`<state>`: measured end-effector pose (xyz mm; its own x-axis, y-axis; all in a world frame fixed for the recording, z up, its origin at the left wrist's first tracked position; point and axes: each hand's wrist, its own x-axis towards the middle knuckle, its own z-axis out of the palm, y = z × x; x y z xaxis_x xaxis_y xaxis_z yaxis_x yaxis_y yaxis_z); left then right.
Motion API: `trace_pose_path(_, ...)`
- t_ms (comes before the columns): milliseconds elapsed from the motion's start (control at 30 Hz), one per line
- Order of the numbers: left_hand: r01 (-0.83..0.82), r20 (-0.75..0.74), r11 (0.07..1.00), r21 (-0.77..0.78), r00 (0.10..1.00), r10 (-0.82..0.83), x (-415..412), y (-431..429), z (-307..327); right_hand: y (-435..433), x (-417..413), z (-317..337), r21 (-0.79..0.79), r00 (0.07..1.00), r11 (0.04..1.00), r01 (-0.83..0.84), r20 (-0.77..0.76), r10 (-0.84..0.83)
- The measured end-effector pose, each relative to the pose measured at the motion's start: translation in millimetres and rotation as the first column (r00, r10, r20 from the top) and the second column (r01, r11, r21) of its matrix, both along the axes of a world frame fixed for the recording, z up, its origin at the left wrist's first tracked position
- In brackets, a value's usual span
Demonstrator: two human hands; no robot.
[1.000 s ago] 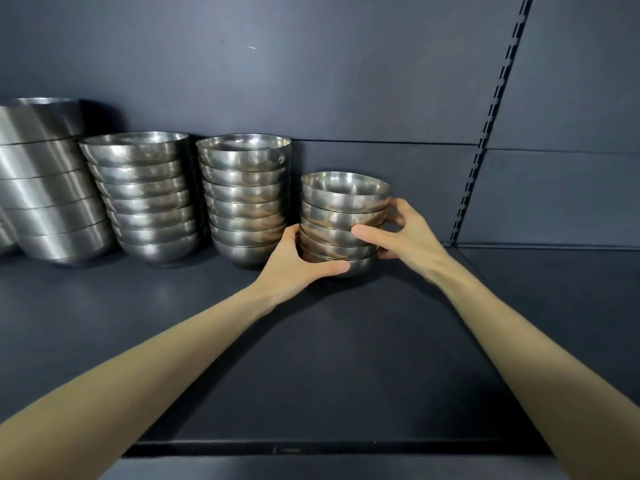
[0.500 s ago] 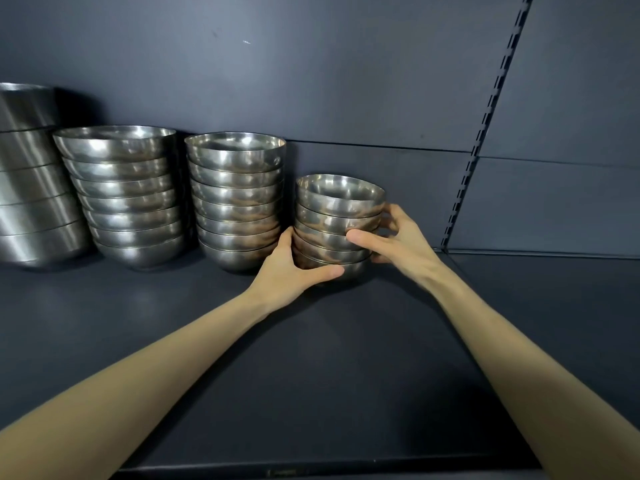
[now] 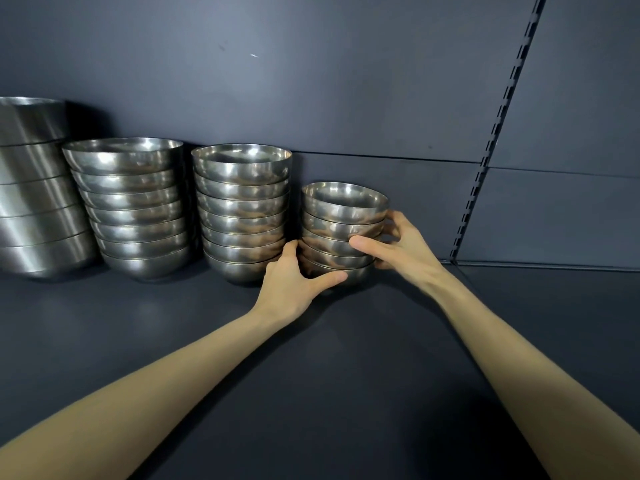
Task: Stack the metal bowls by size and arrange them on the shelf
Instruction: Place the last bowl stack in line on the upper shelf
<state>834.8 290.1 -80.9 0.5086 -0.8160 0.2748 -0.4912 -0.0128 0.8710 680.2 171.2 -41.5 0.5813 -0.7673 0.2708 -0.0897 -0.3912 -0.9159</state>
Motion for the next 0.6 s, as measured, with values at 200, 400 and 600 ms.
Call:
trace_pose_path(200,-0.009,0.017,1.000,0.007,1.000,0.009,0.1,-3.4,2.1,-1.8,1.9,1.6,-0.007,1.000,1.000,-0.004,-0.001,0.004)
trace_pose_path(400,-0.013,0.023,1.000,0.000,1.000,0.013,-1.2,-5.1,1.7,-4.6,1.3,1.1,-0.008,1.000,1.000,-0.004,-0.012,0.004)
trace_pose_path(600,-0.017,0.028,1.000,0.011,0.999,0.016,-2.6,-4.0,2.6,-4.5,1.2,2.3,-0.006,1.000,1.000,-0.002,-0.022,0.002)
